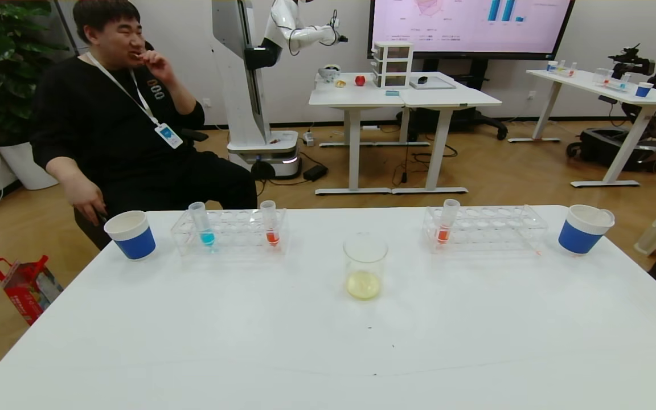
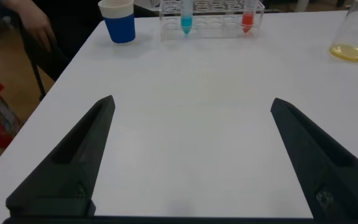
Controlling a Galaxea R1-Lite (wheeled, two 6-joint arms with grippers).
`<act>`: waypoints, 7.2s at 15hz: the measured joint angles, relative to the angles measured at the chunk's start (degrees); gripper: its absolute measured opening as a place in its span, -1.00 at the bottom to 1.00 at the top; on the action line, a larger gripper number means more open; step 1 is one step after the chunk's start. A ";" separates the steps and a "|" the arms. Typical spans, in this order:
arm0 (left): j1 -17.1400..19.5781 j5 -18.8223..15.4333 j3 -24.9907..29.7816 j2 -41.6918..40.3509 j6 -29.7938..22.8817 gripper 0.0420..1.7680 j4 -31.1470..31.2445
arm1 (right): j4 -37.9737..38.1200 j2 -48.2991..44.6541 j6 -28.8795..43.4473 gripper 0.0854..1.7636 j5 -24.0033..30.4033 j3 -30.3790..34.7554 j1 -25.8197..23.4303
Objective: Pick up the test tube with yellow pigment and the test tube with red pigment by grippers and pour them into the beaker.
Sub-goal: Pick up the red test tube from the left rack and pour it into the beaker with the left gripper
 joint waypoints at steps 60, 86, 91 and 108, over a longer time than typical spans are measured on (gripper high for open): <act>-22.74 25.32 -61.64 136.75 -2.52 0.61 -77.90 | 0.00 0.00 0.02 0.97 0.00 0.00 0.00; -24.09 15.15 -65.15 123.78 0.24 -0.44 -64.68 | 0.00 0.00 0.00 0.97 0.00 0.00 0.00; -25.78 -6.28 -65.30 122.56 2.65 -0.44 -68.41 | 0.00 0.00 0.00 0.97 0.01 0.00 0.00; -28.18 -36.61 -70.82 129.73 44.62 -0.44 -75.91 | 0.00 0.00 0.02 0.97 0.00 0.00 0.00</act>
